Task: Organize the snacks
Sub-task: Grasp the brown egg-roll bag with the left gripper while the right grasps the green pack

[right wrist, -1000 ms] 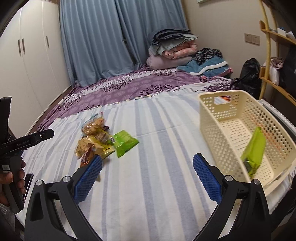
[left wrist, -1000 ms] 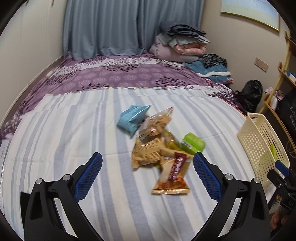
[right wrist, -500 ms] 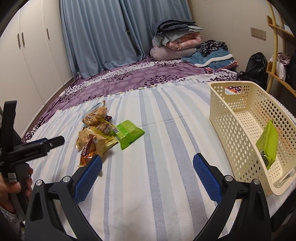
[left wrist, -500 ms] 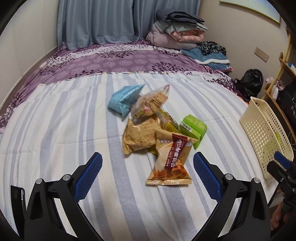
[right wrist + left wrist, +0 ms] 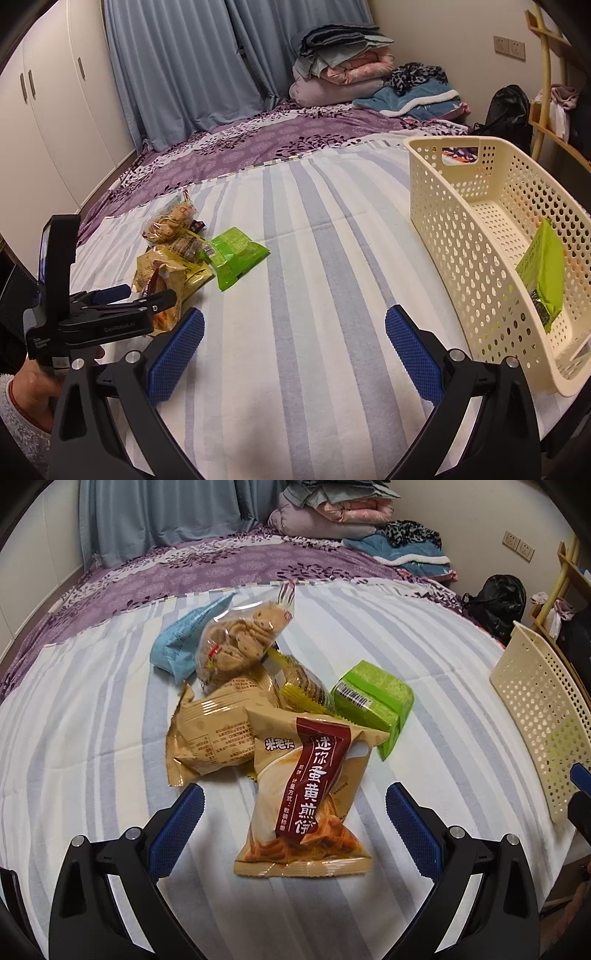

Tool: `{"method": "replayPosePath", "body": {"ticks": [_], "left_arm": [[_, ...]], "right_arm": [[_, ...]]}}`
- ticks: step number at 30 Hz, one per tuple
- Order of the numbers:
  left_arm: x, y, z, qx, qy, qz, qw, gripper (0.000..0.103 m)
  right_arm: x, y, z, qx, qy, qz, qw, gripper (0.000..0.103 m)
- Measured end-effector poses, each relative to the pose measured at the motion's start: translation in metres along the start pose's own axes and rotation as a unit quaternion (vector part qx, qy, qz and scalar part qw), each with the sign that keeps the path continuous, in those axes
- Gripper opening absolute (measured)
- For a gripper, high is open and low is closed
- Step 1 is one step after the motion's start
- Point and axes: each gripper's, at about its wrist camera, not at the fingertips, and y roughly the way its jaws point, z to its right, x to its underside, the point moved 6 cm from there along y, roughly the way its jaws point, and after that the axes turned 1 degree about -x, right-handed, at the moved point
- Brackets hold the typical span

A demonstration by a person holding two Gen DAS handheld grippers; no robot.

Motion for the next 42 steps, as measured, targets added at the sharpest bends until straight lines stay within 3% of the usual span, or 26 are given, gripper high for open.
{"method": "replayPosePath", "body": {"ticks": [9, 14, 17, 31, 42], "left_arm": [[-0.001, 0.021, -0.003, -0.006, -0.006, 0.004, 1.0, 0.1], [0.002, 0.022, -0.005, 0.008, -0.004, 0.005, 0.9999, 0.066], [0.007, 0.018, -0.005, 0.012, -0.001, 0.008, 0.9999, 0.059], [0.01, -0.025, -0.036, 0.013, -0.024, 0.038, 0.9989, 0.056], [0.013, -0.022, -0.039, 0.017, -0.033, 0.037, 0.9986, 0.057]], "right_arm": [[0.001, 0.019, -0.001, -0.005, 0.001, -0.015, 1.0, 0.098], [-0.002, 0.029, -0.006, -0.01, -0.002, -0.02, 1.0, 0.098], [-0.007, 0.035, -0.011, -0.013, -0.01, -0.018, 1.0, 0.098], [-0.036, 0.119, -0.064, -0.036, -0.127, -0.049, 0.99, 0.098], [-0.042, 0.176, -0.084, -0.041, -0.183, -0.093, 0.978, 0.098]]}}
